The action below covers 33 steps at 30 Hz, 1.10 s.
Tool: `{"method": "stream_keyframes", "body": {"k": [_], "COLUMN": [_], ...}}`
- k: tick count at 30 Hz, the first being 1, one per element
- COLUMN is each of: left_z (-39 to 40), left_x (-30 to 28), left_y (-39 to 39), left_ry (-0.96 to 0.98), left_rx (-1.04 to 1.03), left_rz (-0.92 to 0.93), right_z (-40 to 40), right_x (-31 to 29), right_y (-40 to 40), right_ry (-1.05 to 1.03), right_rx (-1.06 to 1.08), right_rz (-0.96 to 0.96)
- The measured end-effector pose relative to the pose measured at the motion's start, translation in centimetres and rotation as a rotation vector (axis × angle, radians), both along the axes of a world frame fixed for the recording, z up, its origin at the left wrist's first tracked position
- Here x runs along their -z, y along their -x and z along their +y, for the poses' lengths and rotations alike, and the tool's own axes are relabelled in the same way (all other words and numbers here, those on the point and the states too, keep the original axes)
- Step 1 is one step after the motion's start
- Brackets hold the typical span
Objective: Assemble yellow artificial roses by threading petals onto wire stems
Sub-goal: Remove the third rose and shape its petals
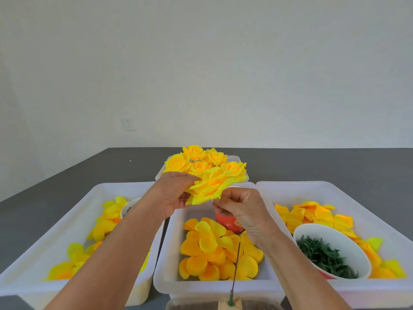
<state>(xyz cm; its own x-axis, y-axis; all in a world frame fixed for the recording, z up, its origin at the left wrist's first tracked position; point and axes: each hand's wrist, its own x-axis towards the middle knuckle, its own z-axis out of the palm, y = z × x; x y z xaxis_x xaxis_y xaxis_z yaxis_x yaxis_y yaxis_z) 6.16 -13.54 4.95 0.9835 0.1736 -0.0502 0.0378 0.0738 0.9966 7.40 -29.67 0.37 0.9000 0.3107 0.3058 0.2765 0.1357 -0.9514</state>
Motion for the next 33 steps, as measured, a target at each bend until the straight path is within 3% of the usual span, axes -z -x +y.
{"method": "stream_keyframes", "body": {"k": [7, 13, 18, 24, 29, 33], "left_z": [0.8, 1.9, 2.9, 2.0, 1.9, 1.7], "left_x": [0.4, 2.3, 3.4, 4.2, 4.5, 4.5], "left_y": [-1.6, -3.5, -4.4, -3.9, -3.6, -2.9], "left_ry": [0.141, 0.280, 0.447, 0.143, 0.249, 0.143], "left_rx": [0.068, 0.060, 0.008, 0.130, 0.079, -0.135], "left_rz": [0.125, -0.023, -0.048, 0.147, -0.089, -0.288], "right_z": [0.8, 1.5, 1.2, 0.8, 0.7, 0.4], "right_x": [-0.5, 1.0, 2.3, 2.4, 2.6, 2.8], "right_y": [-2.4, -5.2, -7.0, -6.6, -6.8, -7.0], "right_ry": [0.064, 0.325, 0.247, 0.265, 0.323, 0.325], "right_rx": [0.042, 0.040, 0.123, 0.230, 0.313, 0.479], "right_rz": [-0.166, -0.293, -0.244, -0.398, -0.479, -0.590]}}
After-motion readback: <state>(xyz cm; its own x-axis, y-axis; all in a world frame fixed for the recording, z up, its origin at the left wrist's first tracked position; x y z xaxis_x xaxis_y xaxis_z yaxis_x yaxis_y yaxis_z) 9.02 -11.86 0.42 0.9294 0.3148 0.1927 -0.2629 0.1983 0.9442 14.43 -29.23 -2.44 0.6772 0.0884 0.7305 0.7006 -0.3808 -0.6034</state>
